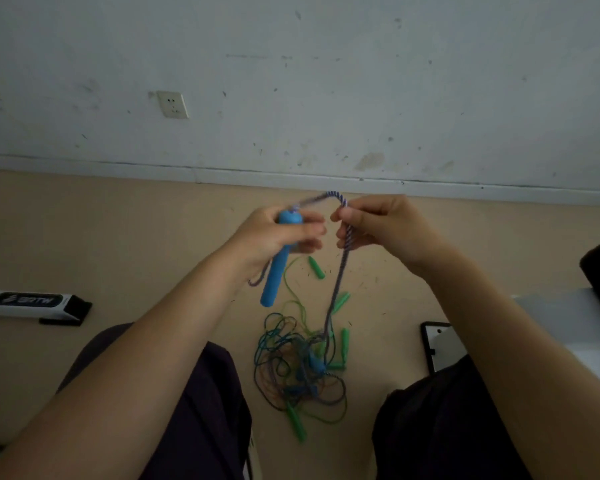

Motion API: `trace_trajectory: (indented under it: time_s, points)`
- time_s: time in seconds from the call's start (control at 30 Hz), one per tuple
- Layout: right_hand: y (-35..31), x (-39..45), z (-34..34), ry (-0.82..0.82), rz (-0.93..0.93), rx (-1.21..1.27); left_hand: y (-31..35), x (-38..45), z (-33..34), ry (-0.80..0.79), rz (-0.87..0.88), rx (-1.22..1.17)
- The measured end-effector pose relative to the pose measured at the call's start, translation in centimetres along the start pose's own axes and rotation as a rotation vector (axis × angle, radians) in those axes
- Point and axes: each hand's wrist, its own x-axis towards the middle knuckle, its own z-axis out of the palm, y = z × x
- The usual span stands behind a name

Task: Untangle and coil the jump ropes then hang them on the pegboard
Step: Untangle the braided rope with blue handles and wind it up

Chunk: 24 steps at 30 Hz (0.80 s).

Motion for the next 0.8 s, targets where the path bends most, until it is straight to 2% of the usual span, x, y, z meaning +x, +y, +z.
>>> trace_trajectory:
  time_s: [0.1, 0.23, 0.33, 0.5, 0.57, 0.8]
  points:
    - [-0.5, -0.1, 0.3, 0.054, -0.041, 0.097, -1.0, -0.3, 1.5, -0.145, 0.000, 0.233]
    - [-0.8, 0.0, 0.2, 0.099, -0.034, 0.185, -1.5, 0.1, 1.8, -0.088, 0.059, 0.398]
    - [-0.4, 0.1, -0.1, 0.089, 0.024, 0.144, -1.7, 0.3, 2.0, -0.031, 0.073, 0.398]
    - [0.5, -0.2, -0.7, -0.031, 0.108, -0.076, -1.5, 0.4, 2.2, 0.011, 0.094, 0.238]
    - [0.7, -0.3, -0.8, -0.115, 0.130, -0.134, -1.4, 0.5, 2.2, 0.043, 0.094, 0.136]
    - [1.9, -0.1, 0.4, -0.223, 0.152, -0.278, -0.1, 0.6, 1.6, 0.113, 0.110, -0.250]
